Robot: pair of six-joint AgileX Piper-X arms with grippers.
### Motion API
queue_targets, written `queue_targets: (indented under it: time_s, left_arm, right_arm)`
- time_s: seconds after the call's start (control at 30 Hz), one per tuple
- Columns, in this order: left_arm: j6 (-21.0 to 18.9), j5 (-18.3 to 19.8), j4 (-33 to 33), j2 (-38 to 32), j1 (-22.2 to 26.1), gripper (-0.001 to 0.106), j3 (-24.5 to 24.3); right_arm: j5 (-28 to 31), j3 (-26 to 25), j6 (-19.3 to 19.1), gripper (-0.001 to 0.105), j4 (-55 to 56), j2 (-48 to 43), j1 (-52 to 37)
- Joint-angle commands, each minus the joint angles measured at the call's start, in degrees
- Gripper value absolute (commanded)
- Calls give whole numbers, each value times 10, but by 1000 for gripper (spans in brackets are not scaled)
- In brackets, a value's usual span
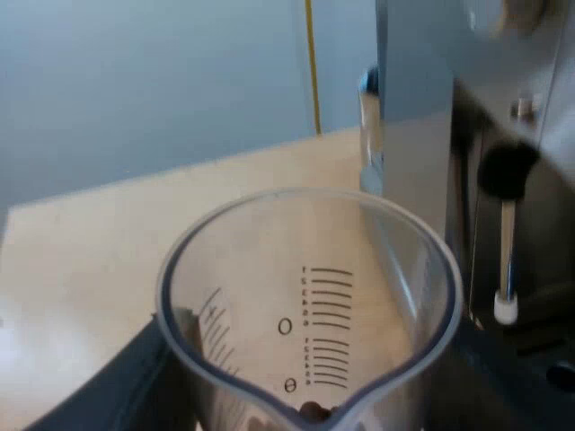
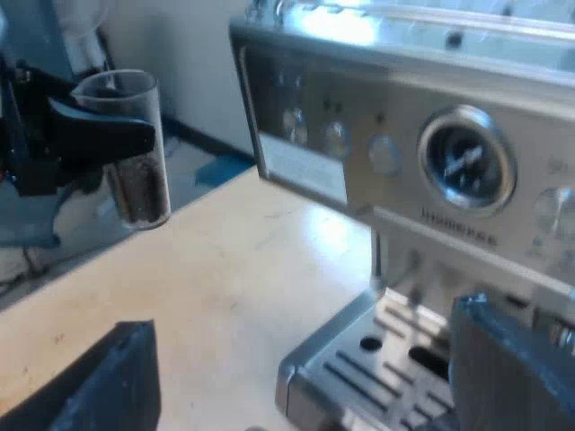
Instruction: Pour the beans into the coffee machine
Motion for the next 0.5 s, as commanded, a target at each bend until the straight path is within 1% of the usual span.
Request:
queue_targets:
  time_s: [0.03,0.07,0.1,0.17,0.23,0.27,0.37,0.47,0.5]
  left_arm:
    - [2,-4,19,-8,-2,40,-35]
    - [2,-4,21,-8,-2,40,-47]
    - [2,-4,21,-8,-2,40,-47]
    - [4,-4,21,-8,-8,40,-66]
    - [22,-4,22,-8,-19,40,-78]
    - [23,-4,22,-8,-19,40,-79]
    - [27,-14,43,-8,-39,40,-98]
    - [32,-21,56,-8,-48,40,-107]
    - [48,-22,63,-8,-56,40,-112]
  right_arm:
    - [26,-19,-5,68,-16,-25,1]
    - [27,-19,-5,68,-22,-27,1]
    - [27,-19,-5,68,-22,-27,1]
    - [54,-19,-8,68,-63,-39,1]
    - [80,-19,-14,68,-108,-39,1]
    - [83,-19,-16,68,-111,-39,1]
    - [88,-19,-35,68,-174,-38,1]
    - [91,-19,-41,68,-193,-36,1]
    - [104,-19,-46,68,-217,-37,1]
